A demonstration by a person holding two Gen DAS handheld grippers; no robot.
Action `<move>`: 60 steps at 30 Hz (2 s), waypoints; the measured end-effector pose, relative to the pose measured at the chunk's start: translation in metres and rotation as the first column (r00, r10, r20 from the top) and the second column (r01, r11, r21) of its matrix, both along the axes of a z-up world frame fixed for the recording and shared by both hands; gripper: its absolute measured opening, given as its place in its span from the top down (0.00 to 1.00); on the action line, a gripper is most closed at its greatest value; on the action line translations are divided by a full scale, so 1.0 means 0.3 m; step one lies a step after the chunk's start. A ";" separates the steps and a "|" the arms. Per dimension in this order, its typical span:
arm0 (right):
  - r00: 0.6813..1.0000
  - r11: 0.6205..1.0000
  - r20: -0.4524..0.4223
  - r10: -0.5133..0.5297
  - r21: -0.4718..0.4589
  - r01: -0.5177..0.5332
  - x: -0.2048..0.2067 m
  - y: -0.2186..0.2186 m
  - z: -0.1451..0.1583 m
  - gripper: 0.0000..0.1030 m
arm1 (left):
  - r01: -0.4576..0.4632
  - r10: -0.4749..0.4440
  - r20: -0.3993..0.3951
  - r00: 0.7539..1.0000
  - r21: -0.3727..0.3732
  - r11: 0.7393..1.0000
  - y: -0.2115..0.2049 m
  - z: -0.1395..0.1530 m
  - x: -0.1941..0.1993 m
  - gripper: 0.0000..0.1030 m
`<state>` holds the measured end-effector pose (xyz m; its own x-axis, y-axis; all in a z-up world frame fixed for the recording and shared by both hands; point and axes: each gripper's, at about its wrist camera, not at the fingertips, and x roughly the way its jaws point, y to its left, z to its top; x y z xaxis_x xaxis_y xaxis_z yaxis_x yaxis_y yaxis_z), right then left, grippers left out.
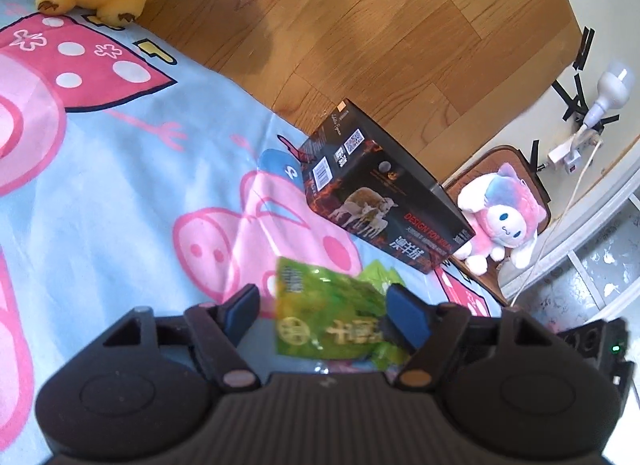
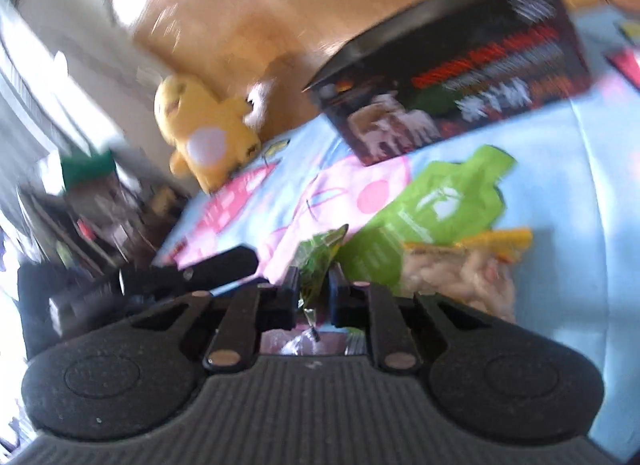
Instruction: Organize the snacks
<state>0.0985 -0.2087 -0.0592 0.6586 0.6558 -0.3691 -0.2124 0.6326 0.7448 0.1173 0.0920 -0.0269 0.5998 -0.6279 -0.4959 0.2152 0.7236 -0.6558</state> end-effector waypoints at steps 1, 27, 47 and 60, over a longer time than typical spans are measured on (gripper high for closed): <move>0.999 0.996 -0.038 -0.014 0.086 0.018 0.000 -0.042 -0.025 0.92 | 0.000 0.000 -0.002 1.000 -0.004 1.000 0.003 0.002 0.000 0.26; 0.998 0.983 0.055 -0.007 0.185 -0.003 -0.022 -0.114 0.035 0.92 | 0.114 -0.112 0.037 0.993 -0.054 0.992 -0.141 0.096 0.032 0.62; 0.910 0.925 0.365 -0.198 -0.238 0.297 0.242 -0.215 0.249 0.88 | 0.214 -0.224 0.140 0.964 0.086 0.973 -0.483 0.243 0.460 0.57; 0.864 0.875 0.401 -0.304 -0.241 0.420 0.060 -0.257 0.188 0.60 | 0.208 -0.242 0.181 0.953 0.191 0.959 -0.463 0.253 0.307 0.46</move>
<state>0.1165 -0.2858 -0.0029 0.9470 0.2345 -0.2197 -0.1248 0.8985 0.4208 0.2094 -0.0470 0.0492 0.5503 -0.6760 -0.4901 0.4996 0.7368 -0.4555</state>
